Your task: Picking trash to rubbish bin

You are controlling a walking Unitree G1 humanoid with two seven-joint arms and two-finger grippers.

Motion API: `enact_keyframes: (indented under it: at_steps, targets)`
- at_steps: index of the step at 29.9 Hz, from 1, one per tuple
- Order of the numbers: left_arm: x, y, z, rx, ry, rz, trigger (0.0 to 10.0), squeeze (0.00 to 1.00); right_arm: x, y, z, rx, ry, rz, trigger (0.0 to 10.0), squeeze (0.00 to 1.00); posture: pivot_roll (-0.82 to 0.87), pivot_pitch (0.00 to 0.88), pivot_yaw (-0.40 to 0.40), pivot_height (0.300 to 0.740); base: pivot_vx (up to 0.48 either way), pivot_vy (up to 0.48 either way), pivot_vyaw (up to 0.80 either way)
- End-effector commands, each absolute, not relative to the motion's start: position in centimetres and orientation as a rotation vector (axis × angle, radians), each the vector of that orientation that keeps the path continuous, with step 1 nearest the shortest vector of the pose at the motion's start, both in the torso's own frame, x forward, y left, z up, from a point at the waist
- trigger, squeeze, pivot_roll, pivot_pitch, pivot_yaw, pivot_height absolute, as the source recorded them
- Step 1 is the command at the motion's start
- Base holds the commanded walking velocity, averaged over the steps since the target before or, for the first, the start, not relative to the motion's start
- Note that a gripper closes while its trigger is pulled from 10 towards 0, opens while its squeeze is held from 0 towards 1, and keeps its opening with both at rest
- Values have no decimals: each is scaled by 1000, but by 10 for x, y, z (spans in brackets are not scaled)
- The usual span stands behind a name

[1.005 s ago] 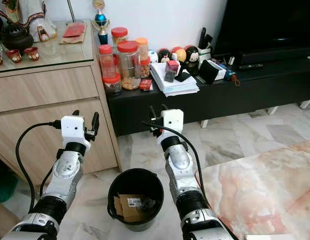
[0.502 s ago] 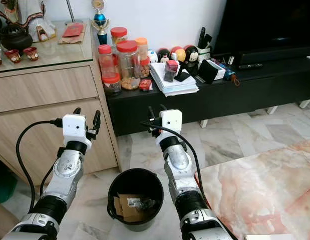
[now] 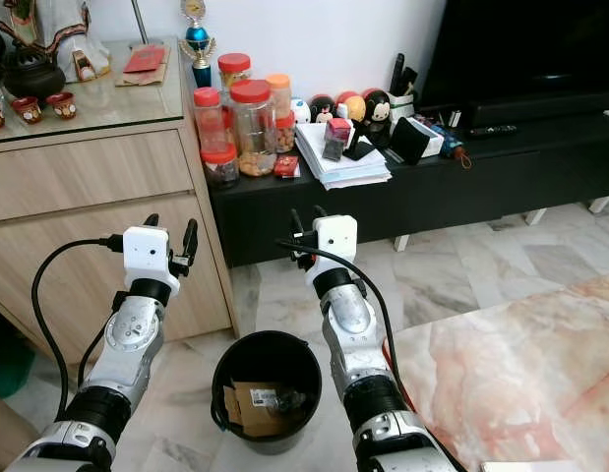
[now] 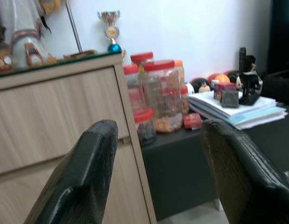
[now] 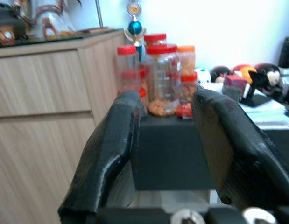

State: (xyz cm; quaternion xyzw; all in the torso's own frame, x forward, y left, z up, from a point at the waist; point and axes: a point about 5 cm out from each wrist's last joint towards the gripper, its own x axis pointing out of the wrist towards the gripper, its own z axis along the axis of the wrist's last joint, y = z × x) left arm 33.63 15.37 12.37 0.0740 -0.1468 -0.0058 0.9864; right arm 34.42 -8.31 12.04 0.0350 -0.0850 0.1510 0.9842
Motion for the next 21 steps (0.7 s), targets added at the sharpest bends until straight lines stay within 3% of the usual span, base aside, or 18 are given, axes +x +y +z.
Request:
enact_keyframes:
  at_steps: [1,21]
  targets:
    - [336,156,125,146,-294,-7,10000,0,345,-80,123,71,-181,312,10000,0,184,0,-6,740,-304,0,0]
    - [336,157,125,146,-293,-5,10000,0,344,-78,121,75,-173,316,10000,0,188,0,-4,740,-290,0,0]
